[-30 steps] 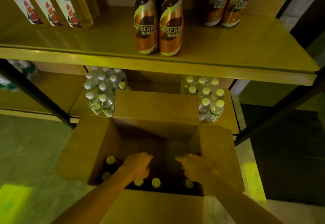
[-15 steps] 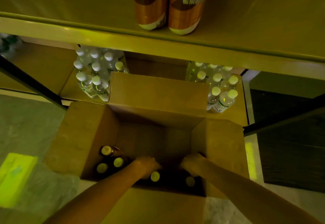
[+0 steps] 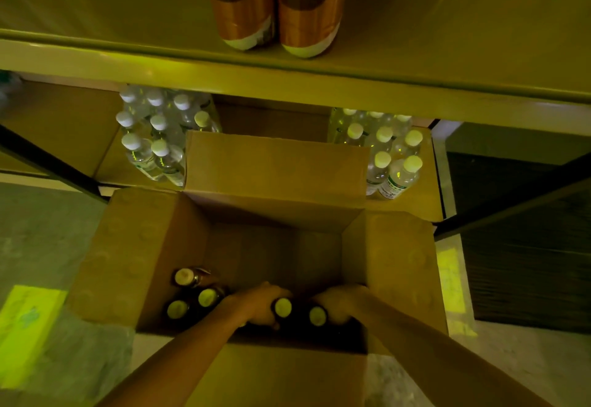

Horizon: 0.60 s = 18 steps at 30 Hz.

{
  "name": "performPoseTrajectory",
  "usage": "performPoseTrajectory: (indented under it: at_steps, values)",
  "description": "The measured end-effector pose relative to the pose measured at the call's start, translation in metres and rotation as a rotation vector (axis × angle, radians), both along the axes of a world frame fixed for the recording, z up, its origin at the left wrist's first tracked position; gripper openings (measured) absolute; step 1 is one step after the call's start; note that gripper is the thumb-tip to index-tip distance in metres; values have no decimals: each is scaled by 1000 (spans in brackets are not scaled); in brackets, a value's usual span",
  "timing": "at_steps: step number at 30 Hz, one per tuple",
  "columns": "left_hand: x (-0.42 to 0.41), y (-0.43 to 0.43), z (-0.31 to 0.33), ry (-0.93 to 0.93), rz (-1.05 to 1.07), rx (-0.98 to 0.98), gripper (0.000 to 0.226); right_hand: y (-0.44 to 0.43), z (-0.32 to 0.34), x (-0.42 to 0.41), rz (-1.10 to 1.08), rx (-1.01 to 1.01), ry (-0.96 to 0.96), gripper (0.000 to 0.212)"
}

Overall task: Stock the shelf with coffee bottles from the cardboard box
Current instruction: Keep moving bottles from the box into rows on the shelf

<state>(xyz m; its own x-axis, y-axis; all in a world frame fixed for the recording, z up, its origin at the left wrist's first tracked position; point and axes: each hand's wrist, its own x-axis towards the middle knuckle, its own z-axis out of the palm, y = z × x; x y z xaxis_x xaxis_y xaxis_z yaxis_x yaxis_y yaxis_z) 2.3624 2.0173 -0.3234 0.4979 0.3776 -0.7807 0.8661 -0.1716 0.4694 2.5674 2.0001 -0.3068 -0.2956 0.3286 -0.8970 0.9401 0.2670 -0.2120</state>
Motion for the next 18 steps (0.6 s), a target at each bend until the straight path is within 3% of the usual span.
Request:
performPoseTrajectory:
  at_steps: [4,6,9,11,12,15,18]
  values:
    - [0,4,29,-121,240,79,76,6,30,0,-229,87,150,53]
    - [0,9,55,-194,329,149,68,8,53,5,-394,138,227,62]
    - [3,14,101,-298,454,236,53,5,95,25,-659,182,361,56]
    - [8,16,132,-402,532,261,39,-6,132,41,-891,233,445,63]
    - [11,17,147,-465,570,267,38,-9,151,46,-975,277,483,55]
    - [22,20,189,-672,718,230,57,-3,208,51,-956,470,670,16]
    - [38,22,234,-863,796,225,65,-3,252,63,-1029,500,886,25]
